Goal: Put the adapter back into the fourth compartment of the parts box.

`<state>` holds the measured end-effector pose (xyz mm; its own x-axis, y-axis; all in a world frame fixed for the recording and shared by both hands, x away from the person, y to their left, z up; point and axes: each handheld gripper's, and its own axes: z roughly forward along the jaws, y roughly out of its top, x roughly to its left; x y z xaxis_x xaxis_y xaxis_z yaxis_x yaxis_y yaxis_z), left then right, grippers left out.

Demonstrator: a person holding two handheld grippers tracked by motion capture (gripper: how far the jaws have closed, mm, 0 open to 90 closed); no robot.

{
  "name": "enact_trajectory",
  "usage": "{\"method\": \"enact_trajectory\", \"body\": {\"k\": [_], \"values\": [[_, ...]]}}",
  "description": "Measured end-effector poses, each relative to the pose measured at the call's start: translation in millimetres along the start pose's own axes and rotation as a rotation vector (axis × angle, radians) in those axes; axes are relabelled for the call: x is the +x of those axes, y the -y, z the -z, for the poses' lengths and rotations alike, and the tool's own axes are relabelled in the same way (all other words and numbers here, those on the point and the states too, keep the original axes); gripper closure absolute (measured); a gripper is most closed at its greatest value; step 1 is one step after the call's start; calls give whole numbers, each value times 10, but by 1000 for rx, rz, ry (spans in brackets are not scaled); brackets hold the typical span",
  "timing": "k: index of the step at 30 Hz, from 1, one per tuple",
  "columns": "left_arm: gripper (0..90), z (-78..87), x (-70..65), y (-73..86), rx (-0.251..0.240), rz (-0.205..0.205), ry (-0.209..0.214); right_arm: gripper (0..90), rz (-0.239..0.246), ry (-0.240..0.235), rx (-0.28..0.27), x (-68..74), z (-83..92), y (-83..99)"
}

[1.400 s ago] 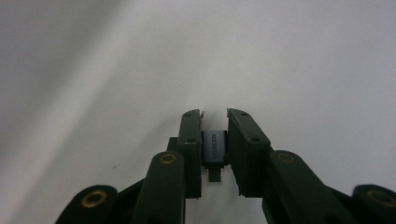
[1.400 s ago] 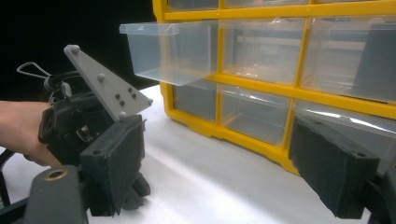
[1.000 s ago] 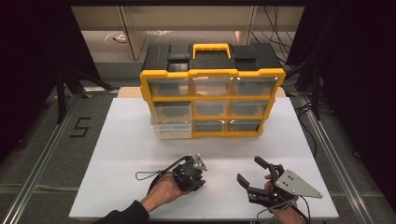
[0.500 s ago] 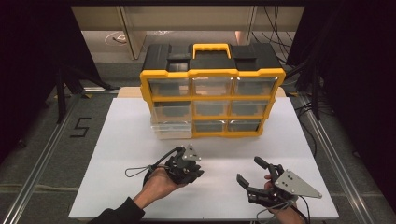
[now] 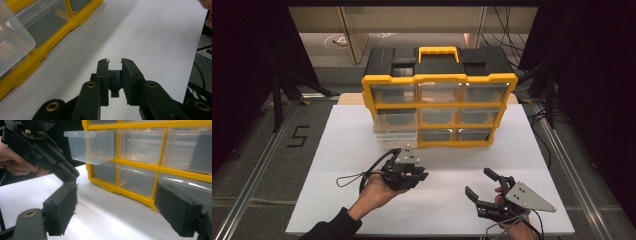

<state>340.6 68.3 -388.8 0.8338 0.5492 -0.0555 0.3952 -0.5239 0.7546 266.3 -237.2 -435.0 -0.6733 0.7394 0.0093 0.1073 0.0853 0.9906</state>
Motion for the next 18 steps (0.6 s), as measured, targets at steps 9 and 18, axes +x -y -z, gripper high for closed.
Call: {"method": "enact_trajectory", "body": {"k": [9, 18], "values": [[763, 133, 19, -70, -63, 9, -3, 195, 0, -1, 2, 2, -2, 1], [763, 324, 58, -176, -191, 21, -11, 195, 1, 0, 4, 1, -6, 7]]}}
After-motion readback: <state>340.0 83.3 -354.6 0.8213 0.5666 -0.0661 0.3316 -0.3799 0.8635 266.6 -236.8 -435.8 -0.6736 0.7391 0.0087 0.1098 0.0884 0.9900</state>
